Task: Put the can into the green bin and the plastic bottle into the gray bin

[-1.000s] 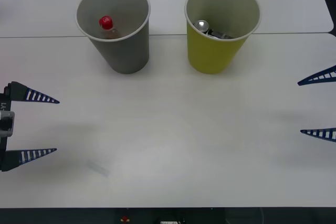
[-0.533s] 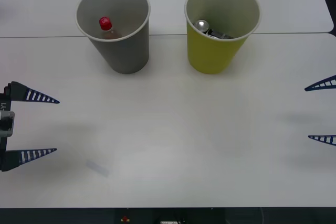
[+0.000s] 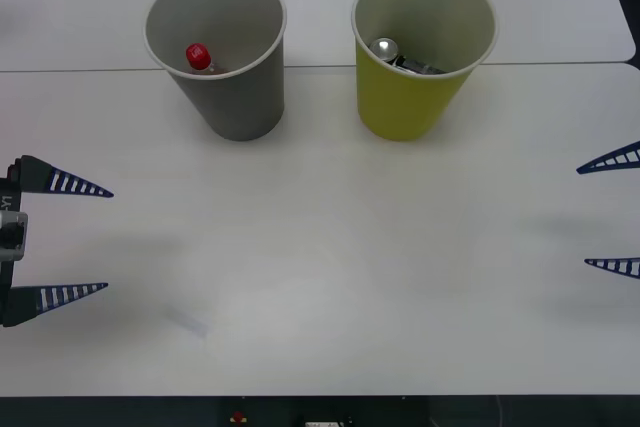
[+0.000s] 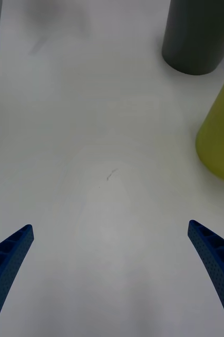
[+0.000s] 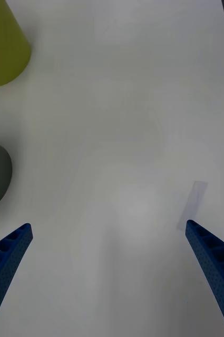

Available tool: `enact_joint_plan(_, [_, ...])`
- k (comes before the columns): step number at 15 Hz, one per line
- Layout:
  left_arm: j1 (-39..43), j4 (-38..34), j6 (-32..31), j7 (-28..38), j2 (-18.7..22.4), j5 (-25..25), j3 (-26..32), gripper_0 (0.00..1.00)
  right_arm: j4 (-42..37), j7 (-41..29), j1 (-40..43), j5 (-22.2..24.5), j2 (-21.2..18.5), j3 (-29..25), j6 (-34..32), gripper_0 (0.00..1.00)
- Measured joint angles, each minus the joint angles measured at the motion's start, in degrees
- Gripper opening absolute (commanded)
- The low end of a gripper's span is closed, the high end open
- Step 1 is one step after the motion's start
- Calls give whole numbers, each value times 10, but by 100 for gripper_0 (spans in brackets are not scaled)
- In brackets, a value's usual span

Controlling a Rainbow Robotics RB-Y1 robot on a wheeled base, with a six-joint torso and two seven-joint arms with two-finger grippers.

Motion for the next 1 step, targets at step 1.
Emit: enact_joint_plan(1, [0,0,0,0,0,0,0,100,0,0,0,0,0,0,0,100])
